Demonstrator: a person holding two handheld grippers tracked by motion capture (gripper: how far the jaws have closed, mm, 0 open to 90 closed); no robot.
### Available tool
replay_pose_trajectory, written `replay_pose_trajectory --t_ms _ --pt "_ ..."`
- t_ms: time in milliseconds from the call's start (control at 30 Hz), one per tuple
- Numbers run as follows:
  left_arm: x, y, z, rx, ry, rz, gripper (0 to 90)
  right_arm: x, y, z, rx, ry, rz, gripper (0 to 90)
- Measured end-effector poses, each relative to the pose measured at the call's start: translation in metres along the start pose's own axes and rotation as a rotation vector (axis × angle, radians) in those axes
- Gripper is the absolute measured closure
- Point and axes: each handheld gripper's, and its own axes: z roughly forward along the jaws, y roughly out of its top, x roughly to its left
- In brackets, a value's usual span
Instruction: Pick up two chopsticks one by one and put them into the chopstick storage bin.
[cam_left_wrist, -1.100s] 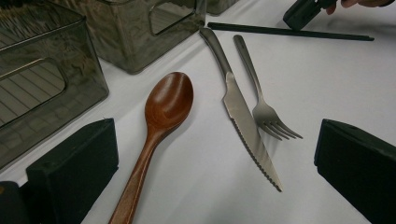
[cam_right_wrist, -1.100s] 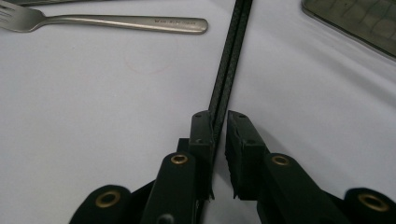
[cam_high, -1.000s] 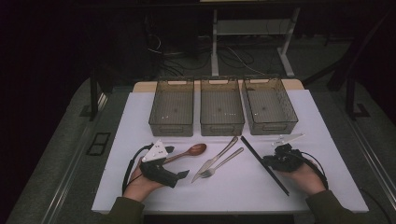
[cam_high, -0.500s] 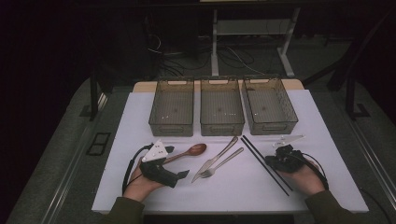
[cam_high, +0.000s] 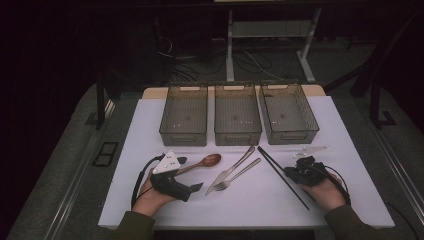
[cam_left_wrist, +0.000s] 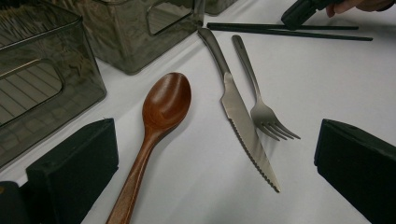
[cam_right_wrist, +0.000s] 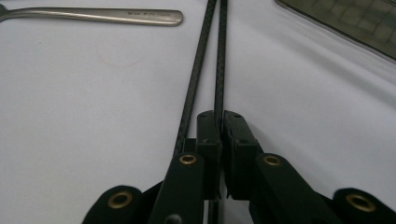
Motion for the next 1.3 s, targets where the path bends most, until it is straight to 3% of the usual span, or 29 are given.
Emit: replay_pose_trajectory --t_ms 433,1300 --pt "0.000 0.000 0.000 0.000 -0.001 0.000 0.0 -0.011 -0.003 -0.008 -0.011 -0.018 0.048 85.0" --pt "0.000 -0.002 0.001 0.003 -0.006 0.003 0.0 -0.016 -0.002 -0.036 -0.080 0.015 0.046 85.0"
